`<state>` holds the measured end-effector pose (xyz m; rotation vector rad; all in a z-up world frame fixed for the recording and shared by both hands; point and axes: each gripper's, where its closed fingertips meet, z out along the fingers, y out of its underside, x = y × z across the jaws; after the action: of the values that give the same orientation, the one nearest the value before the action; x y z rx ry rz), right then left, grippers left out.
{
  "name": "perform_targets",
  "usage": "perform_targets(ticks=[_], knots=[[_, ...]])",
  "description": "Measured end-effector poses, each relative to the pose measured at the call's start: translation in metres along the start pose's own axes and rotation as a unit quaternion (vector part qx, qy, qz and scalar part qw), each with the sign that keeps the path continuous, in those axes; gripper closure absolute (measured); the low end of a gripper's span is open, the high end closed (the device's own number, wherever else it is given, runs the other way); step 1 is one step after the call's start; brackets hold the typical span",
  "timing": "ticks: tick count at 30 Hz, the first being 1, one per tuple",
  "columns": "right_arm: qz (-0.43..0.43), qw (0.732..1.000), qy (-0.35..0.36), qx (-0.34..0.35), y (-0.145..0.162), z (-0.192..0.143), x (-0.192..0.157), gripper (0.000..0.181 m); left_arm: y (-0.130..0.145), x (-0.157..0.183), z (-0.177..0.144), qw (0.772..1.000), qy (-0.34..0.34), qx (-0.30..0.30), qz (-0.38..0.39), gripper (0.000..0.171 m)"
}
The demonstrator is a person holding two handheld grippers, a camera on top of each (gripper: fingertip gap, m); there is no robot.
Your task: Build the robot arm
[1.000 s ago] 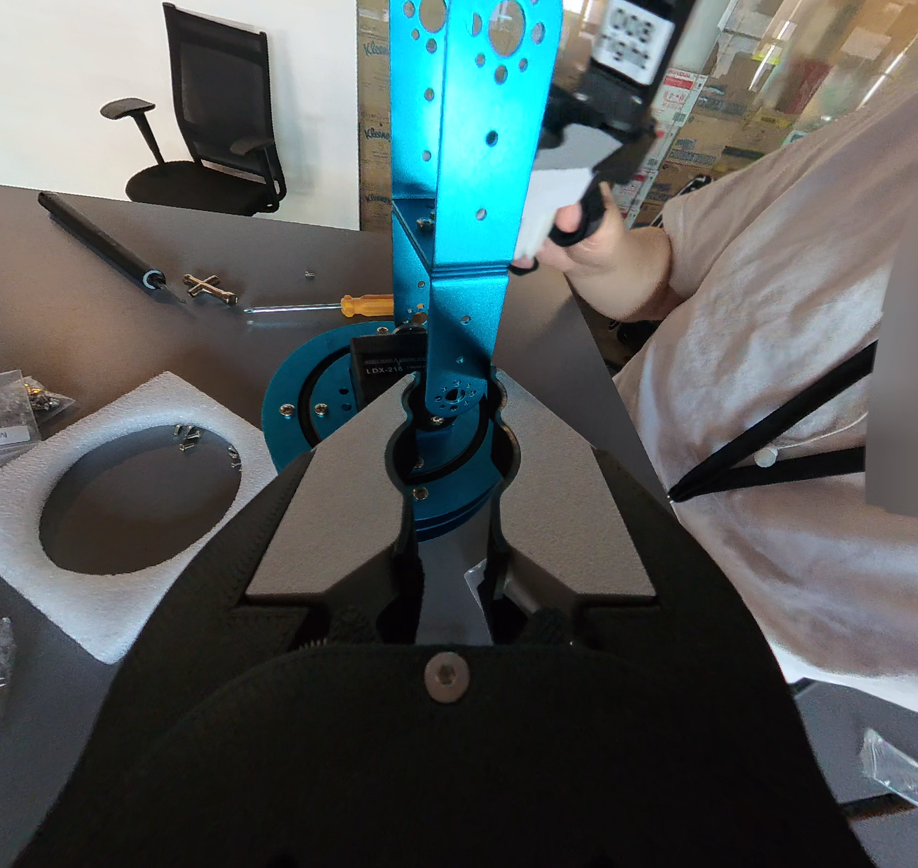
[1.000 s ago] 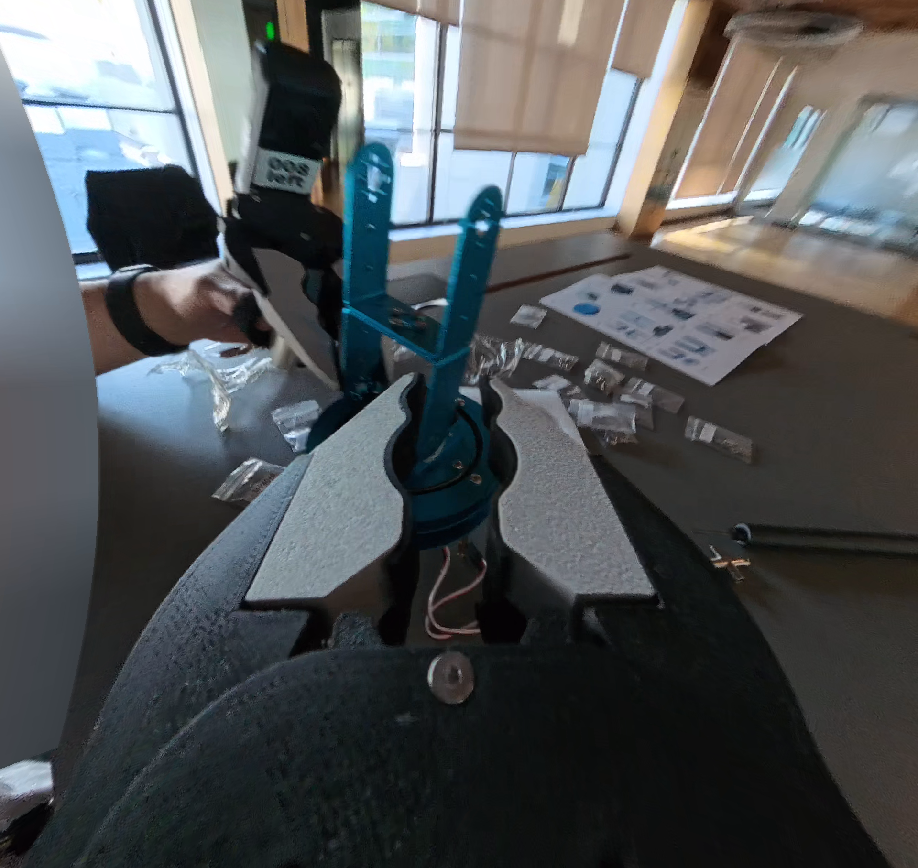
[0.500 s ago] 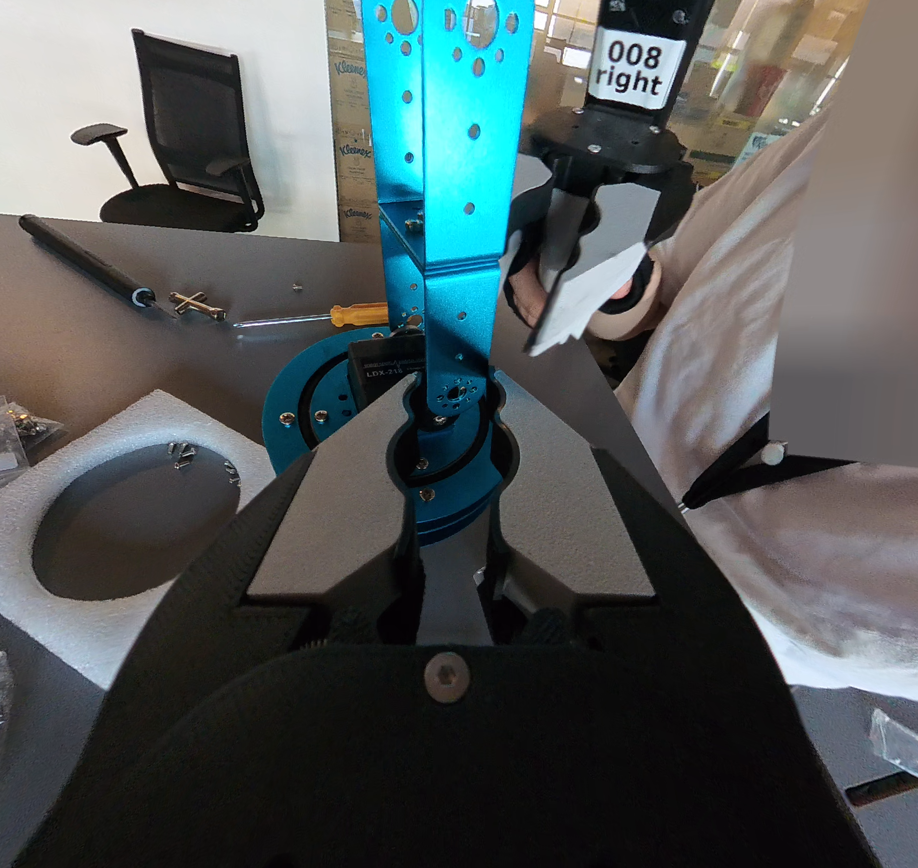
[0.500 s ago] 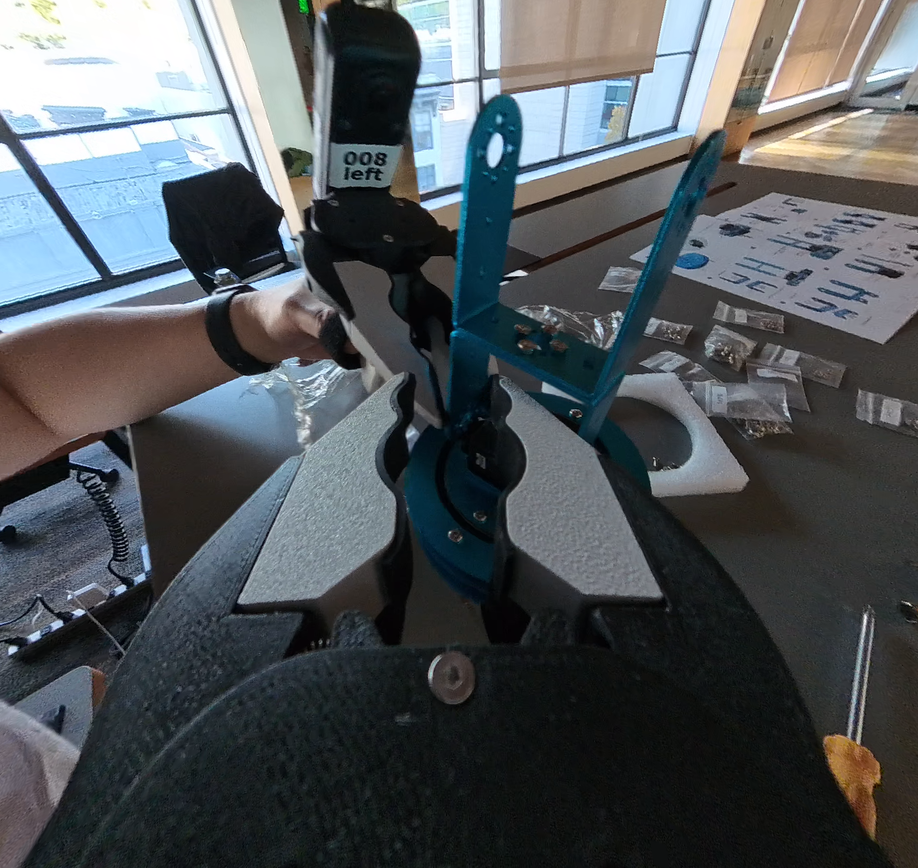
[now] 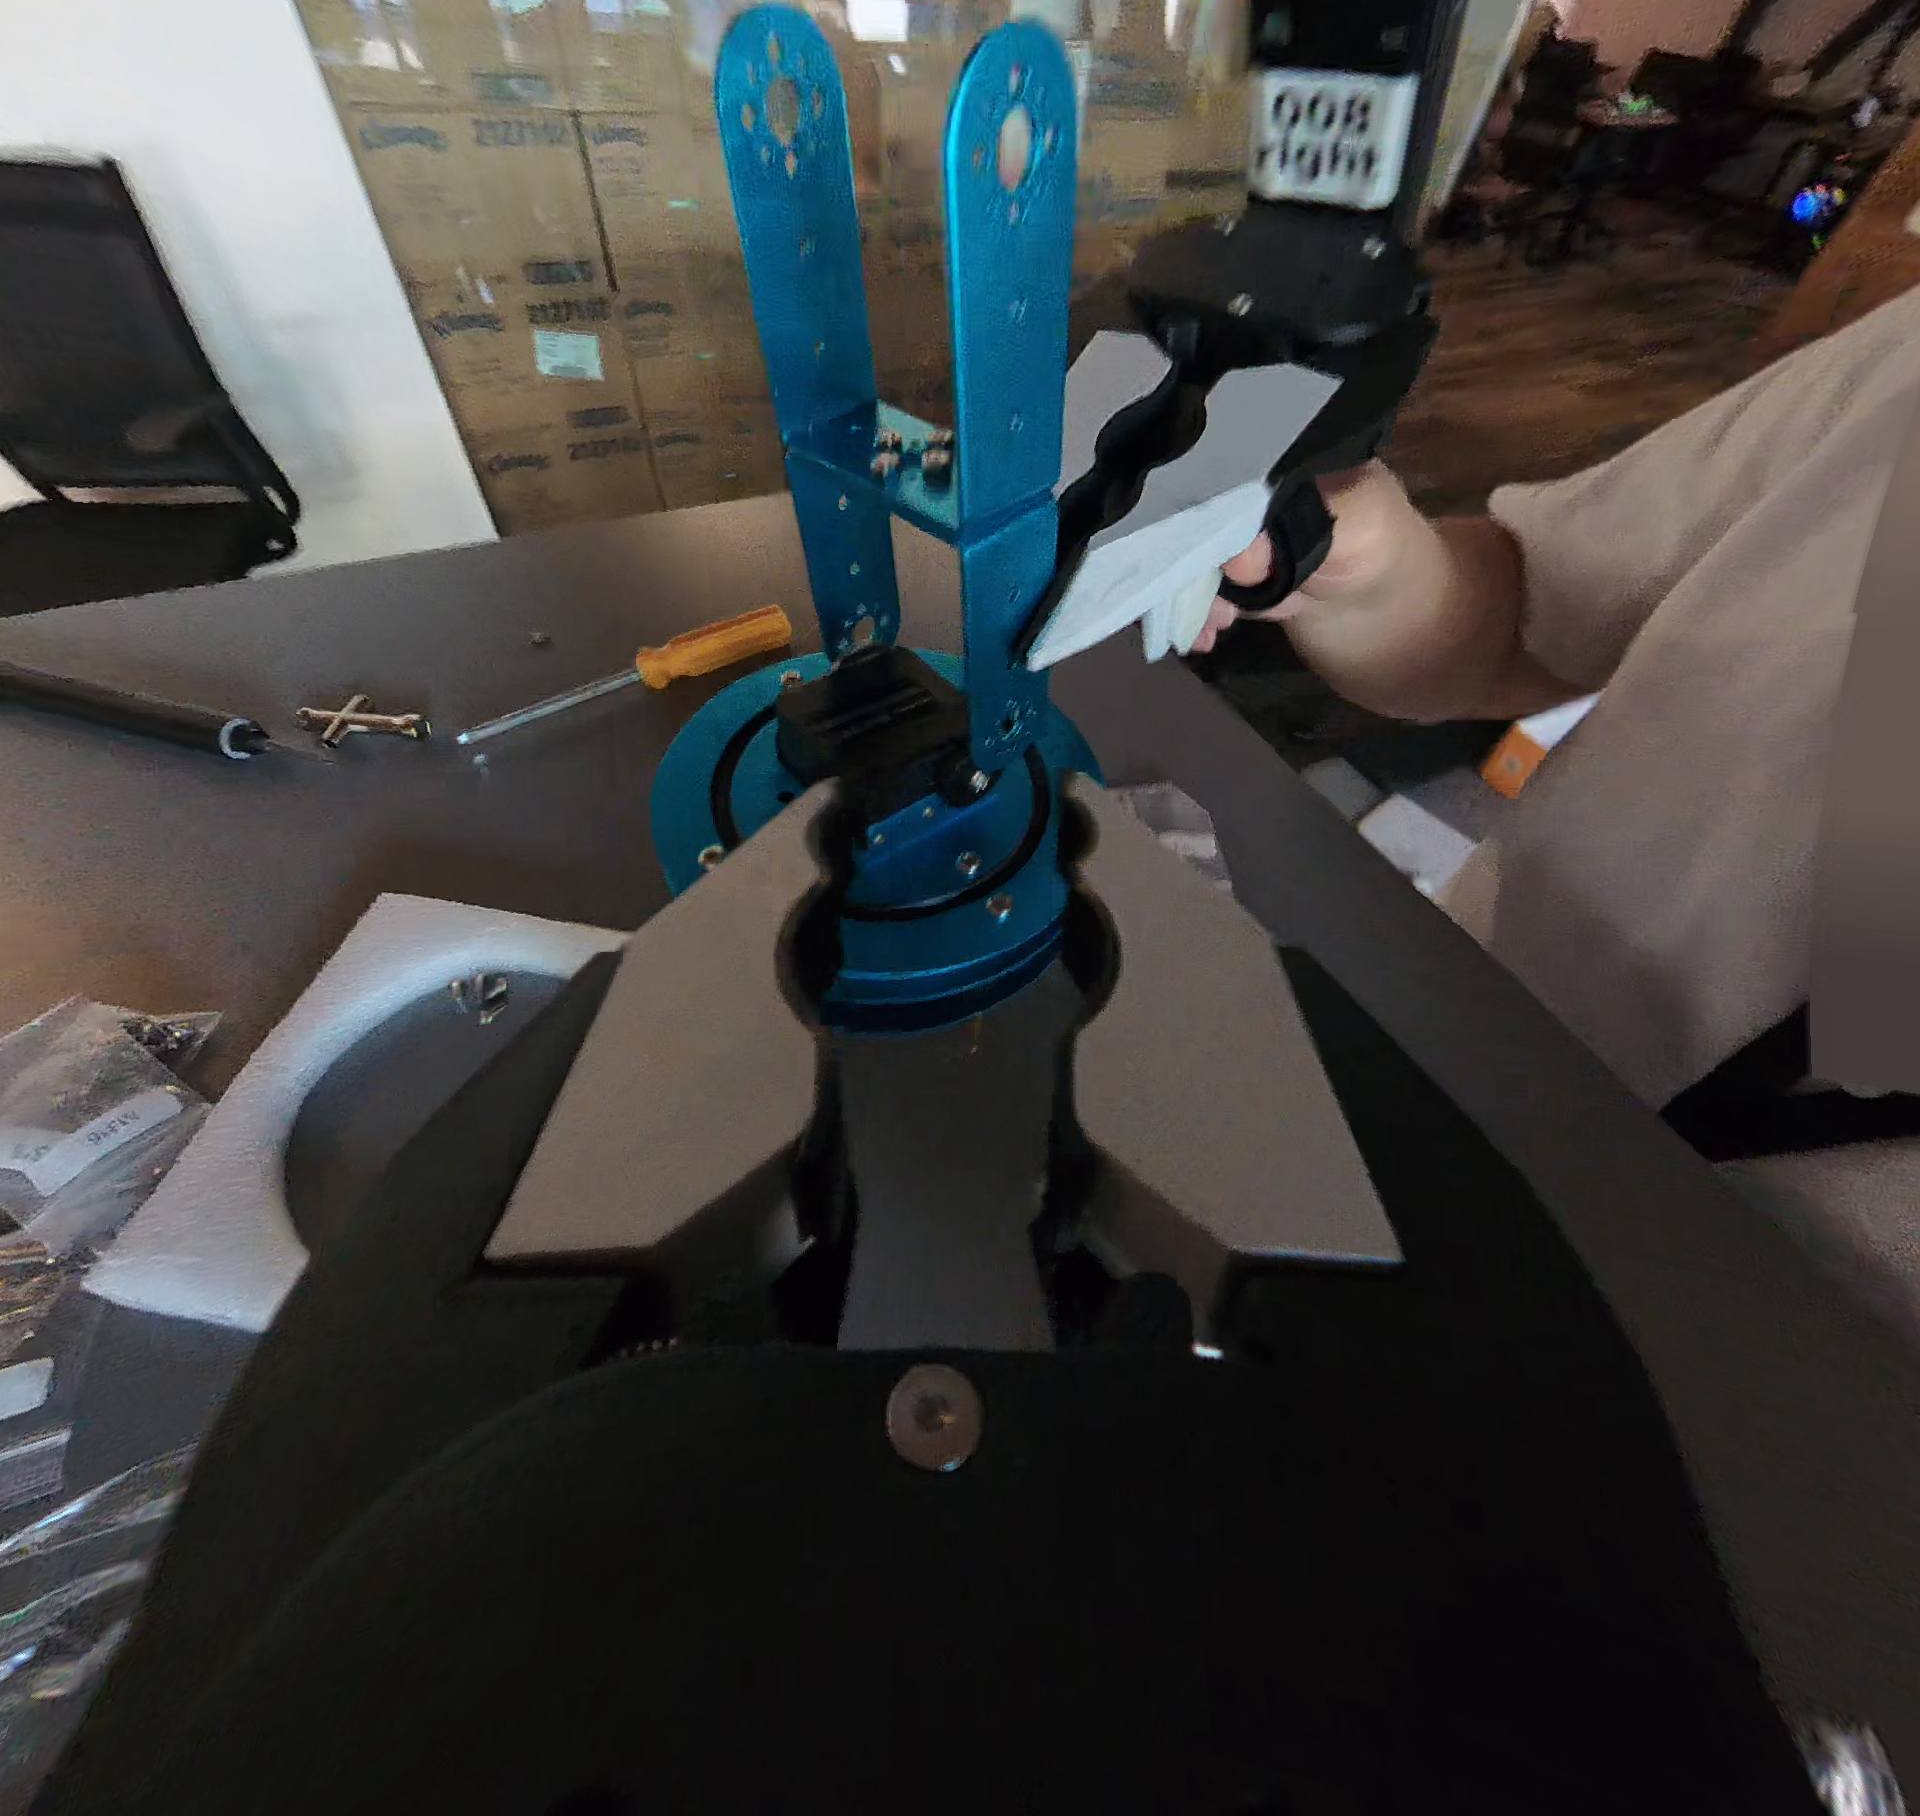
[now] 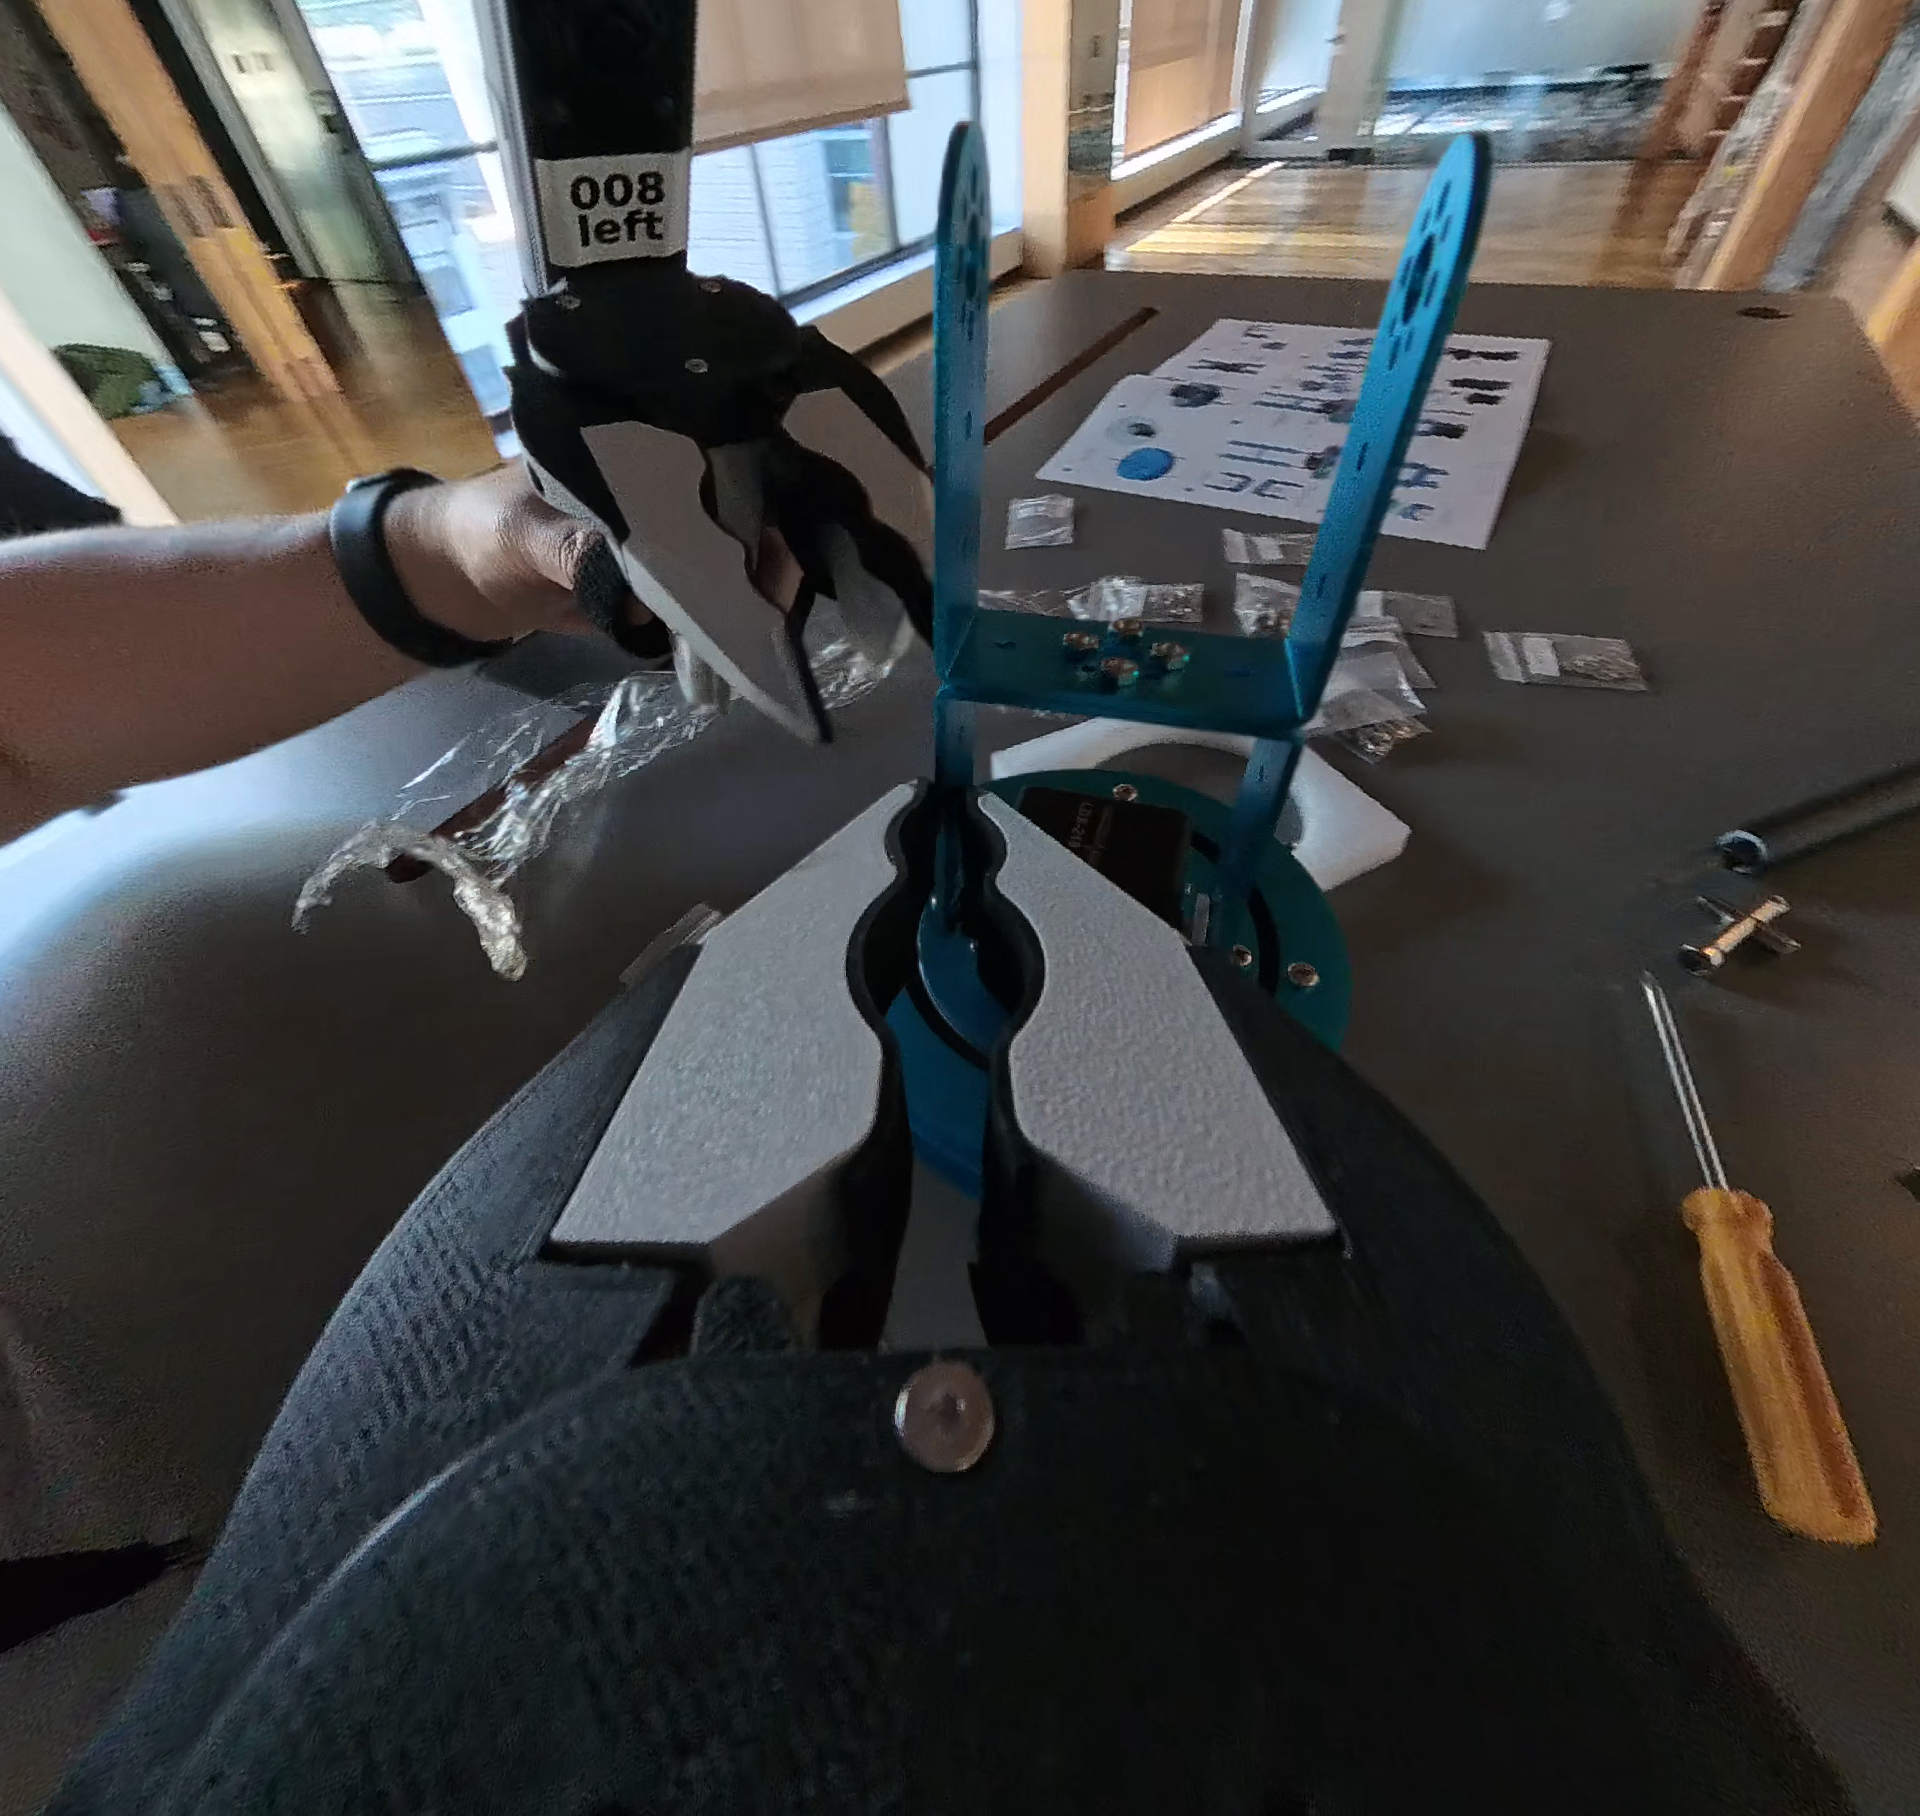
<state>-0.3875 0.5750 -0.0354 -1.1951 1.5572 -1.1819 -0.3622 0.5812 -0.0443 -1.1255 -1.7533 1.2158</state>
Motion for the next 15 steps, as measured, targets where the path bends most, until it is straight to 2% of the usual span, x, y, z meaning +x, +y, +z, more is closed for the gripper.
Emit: perform_targets(ticks=[2, 4, 6, 8, 10, 15], knots=[[-0.013, 0.999, 0.03, 0.005, 0.0, 0.0, 0.001, 0.18, 0.014, -0.002, 0.005, 0.999, 0.031, -0.038, 0.0, 0.103], [0.007, 0.998, 0.052, 0.018, -0.001, 0.0, 0.002, 0.181, 0.027, -0.001, 0.016, 0.996, 0.055, -0.067, 0.017, 0.1], [0.031, 0.997, 0.065, 0.031, -0.001, 0.0, 0.002, 0.181, 0.036, -0.003, 0.026, 0.995, 0.044, -0.079, 0.051, 0.102], [0.047, 0.995, 0.076, 0.039, 0.0, -0.001, 0.003, 0.181, 0.035, -0.002, 0.032, 0.994, 0.038, -0.068, 0.08, 0.108], [0.043, 0.994, 0.091, 0.04, 0.0, -0.002, 0.003, 0.181, 0.034, -0.001, 0.035, 0.993, 0.035, -0.062, 0.091, 0.105], [0.028, 0.993, 0.114, 0.022, 0.001, -0.002, 0.004, 0.181, 0.032, 0.0, 0.044, 0.996, 0.039, -0.037, 0.075, 0.101]])
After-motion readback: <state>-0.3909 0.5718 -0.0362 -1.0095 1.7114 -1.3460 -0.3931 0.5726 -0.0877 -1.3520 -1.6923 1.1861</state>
